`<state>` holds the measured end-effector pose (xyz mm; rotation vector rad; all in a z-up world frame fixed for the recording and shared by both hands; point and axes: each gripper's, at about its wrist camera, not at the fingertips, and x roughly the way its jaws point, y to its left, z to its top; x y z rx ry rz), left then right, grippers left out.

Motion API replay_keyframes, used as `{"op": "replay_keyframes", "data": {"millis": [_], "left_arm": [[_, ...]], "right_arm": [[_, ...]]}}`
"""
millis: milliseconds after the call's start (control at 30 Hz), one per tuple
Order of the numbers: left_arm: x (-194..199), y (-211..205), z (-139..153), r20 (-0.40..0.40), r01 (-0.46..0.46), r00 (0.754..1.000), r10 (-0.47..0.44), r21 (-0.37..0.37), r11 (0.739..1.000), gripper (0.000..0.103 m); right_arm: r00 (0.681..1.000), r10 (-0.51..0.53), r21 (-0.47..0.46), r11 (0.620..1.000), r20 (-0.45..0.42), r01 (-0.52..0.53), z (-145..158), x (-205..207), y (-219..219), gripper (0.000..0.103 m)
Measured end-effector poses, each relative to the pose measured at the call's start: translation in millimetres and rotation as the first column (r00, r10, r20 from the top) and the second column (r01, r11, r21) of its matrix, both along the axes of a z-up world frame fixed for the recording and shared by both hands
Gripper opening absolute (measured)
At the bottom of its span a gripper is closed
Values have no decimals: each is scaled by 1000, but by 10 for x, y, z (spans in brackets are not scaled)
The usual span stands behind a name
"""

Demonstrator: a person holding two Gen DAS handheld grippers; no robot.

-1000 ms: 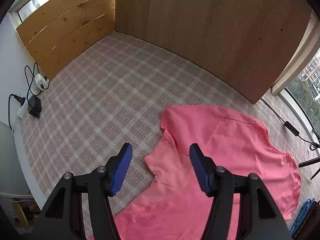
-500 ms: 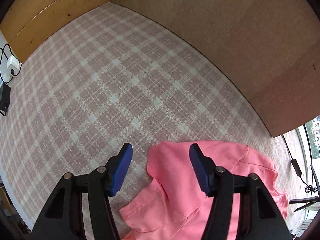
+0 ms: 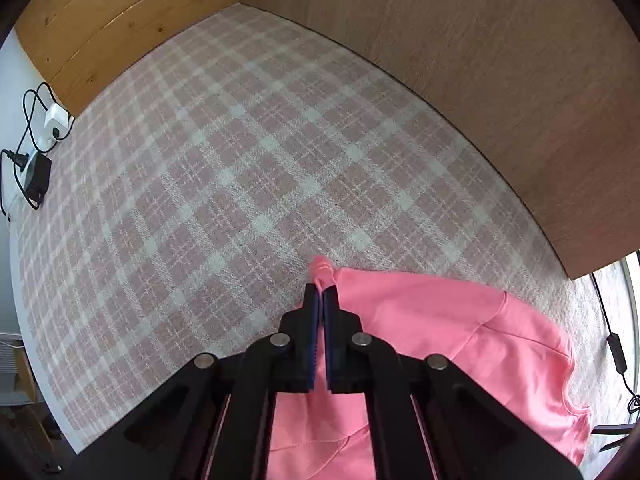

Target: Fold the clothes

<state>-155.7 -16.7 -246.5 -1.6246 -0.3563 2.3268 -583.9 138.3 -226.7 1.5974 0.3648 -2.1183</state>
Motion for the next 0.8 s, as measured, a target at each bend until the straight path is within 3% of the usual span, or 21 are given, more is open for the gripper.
{"op": "replay_keyframes", "data": {"millis": [100,333,533,633,700,800], "left_arm": [[35,-5,63,-6,-1,1000,1,1,1000,1],[159,107,336,-39,40,998,-40,3,999,1],[331,468,617,-73,148,986,-147,6,989,1],[417,718,665,-73,228,972,-224,45,973,1],[483,942,583,-53,299,954,-296,63,952,1],[580,1202,363,8,383,923,-384,48,922,1]], "right_arm": [[1000,-29,-85,996,4,29,153,9,193,2],[996,-71,-165,984,-58,61,478,264,661,2],[981,-166,-215,966,-99,142,719,632,1418,2],[966,-233,-235,951,-114,201,789,670,1908,2],[949,-293,-224,939,-119,262,754,787,2342,2],[909,-413,-103,908,-53,406,397,744,2946,3]]}}
